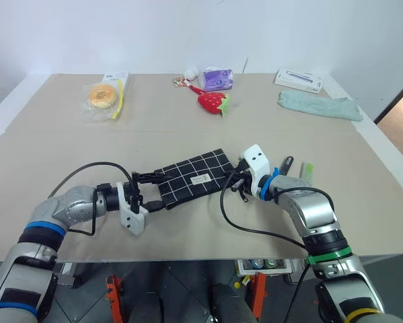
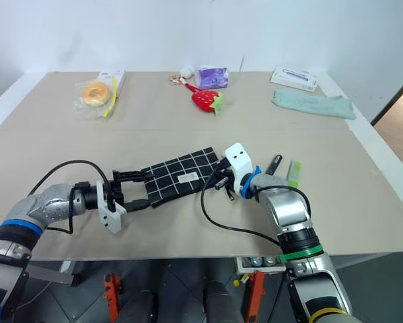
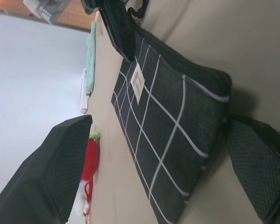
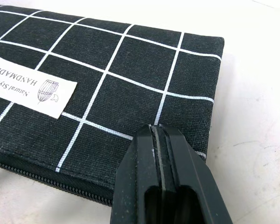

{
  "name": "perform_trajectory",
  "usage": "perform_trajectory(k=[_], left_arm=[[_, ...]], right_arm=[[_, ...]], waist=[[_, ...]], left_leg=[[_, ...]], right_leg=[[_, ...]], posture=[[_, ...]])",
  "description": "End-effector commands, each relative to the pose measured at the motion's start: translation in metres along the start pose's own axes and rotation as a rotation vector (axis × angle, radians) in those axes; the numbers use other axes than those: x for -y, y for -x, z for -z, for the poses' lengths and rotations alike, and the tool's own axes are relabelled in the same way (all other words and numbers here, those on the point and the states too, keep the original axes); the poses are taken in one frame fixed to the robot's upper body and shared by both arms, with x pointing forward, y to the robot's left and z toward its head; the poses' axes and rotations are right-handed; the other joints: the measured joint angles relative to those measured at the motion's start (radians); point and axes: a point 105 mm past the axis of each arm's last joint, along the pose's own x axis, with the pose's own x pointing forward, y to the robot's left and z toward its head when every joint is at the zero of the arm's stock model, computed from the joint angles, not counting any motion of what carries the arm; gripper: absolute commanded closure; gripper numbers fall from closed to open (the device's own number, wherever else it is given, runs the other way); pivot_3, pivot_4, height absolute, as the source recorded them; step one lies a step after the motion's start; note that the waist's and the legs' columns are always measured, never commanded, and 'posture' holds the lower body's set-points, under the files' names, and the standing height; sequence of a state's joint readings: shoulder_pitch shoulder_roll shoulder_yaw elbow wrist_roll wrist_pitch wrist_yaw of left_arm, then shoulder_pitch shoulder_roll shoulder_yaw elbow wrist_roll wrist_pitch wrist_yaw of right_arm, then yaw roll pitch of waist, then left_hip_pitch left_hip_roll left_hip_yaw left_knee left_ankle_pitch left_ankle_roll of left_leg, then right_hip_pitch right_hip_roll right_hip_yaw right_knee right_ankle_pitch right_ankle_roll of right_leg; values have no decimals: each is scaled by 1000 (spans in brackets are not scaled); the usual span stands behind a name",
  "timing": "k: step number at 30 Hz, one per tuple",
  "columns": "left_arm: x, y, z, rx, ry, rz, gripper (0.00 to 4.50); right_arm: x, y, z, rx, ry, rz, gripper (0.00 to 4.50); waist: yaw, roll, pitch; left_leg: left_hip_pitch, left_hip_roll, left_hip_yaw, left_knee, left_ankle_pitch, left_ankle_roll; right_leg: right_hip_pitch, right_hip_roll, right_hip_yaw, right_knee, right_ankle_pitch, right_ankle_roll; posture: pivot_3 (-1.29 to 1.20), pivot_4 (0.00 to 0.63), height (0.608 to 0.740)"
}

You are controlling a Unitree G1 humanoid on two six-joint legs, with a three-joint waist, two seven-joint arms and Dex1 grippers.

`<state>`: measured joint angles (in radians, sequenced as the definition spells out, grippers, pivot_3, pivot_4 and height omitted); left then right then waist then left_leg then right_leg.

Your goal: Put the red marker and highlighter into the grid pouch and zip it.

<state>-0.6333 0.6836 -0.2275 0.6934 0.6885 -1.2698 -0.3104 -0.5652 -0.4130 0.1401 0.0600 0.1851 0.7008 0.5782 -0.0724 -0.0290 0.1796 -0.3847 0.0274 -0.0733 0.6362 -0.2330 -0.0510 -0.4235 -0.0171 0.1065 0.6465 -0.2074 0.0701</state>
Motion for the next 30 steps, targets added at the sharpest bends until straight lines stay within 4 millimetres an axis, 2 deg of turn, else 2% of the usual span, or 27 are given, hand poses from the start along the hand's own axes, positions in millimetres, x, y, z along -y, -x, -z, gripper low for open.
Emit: perform_trajectory(k=[1,14,17,21,24,25,30], left_arm=[[4,-4,0,13,3,19,0],[9,-33,1,61,21,65,0],[6,-36,-1,74,24,49,866],[7,-37,-1,77,32,54,3064],[7,-37,1,71,40,61,4246],[7,-37,1,70,41,61,4471],[5,-37,2,69,48,56,4471]], right_arm=[[-5,-1,6,-21,-14,-13,4473],[-8,0,4,-7,-8,-18,4473],[-8,1,4,-6,-10,-17,4500],[-8,1,5,-7,-12,-16,4500],[-8,2,5,-7,-12,-14,4500],[-8,2,5,-7,-12,-13,4500],[-5,4,3,6,-10,-1,4500]], waist=[[0,0,0],[0,1,-2],[0,1,-2],[0,2,-2],[0,4,-3],[0,4,-4],[0,5,-4]], left_leg=[[0,0,0,0,0,0],[1,0,0,0,1,1],[1,0,0,0,1,1],[0,0,0,0,1,1],[1,0,0,0,1,1],[1,-1,0,0,1,1],[2,-1,0,0,1,1]], right_leg=[[0,0,0,0,0,0],[1,0,0,0,0,1],[1,0,0,0,0,1],[1,0,0,0,0,1],[1,0,0,0,0,2],[2,0,0,0,0,2],[3,0,0,0,0,2]], posture=[[0,150,739],[0,150,739],[0,150,739],[0,150,739],[0,150,739],[0,150,739],[0,150,739]])
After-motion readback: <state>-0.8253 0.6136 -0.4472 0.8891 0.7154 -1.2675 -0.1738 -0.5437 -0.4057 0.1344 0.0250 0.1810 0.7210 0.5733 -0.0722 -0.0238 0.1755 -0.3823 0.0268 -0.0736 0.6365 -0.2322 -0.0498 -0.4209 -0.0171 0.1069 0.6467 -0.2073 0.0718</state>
